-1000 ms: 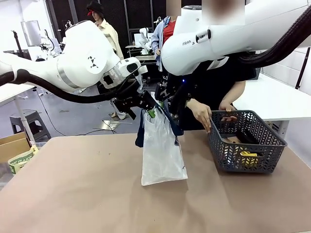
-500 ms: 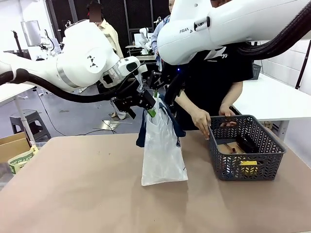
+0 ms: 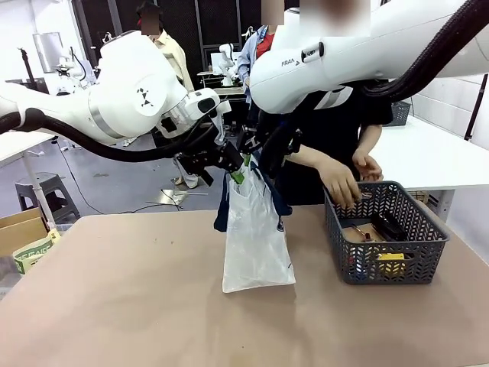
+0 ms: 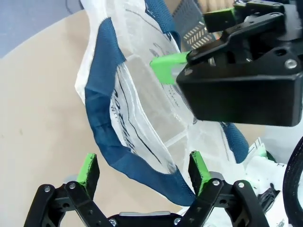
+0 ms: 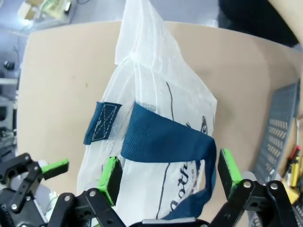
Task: Transfer purchased items from the store into the shopping bag.
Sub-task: Open the Reusable shopping bag in the center of the table.
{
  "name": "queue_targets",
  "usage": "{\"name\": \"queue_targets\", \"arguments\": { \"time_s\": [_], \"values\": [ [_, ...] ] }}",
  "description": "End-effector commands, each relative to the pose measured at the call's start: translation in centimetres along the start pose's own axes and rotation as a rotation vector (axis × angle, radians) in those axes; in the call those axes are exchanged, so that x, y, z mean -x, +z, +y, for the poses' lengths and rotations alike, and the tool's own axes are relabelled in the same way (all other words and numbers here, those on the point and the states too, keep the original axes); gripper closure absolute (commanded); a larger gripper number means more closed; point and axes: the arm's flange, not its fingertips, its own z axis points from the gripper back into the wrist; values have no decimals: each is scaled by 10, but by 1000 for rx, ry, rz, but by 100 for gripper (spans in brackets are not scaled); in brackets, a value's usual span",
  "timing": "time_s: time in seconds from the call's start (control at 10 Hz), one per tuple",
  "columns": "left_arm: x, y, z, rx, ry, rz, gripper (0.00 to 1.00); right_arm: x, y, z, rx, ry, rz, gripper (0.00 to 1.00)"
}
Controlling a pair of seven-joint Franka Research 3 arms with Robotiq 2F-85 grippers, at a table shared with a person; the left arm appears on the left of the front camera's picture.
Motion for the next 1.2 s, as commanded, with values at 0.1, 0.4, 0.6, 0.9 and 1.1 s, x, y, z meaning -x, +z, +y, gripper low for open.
{"name": "queue_targets", "arguments": {
  "time_s": [0.1,0.4,0.6,0.9,1.1],
  "values": [
    [4,-6,4,-29,-75,-37,43,12,-12,-16,-104,86,15,39],
    [3,-8,5,-32,-62,-33,100,20,-15,-19,-112,51,33,99],
    [4,0,9,-53,-61,-46,100,30,-6,-19,-114,56,39,100],
    [8,15,30,-100,-71,-62,100,45,12,-33,-57,83,52,100],
    [12,23,40,-164,-59,-78,100,51,23,-41,-28,150,98,100]
  ]
}}
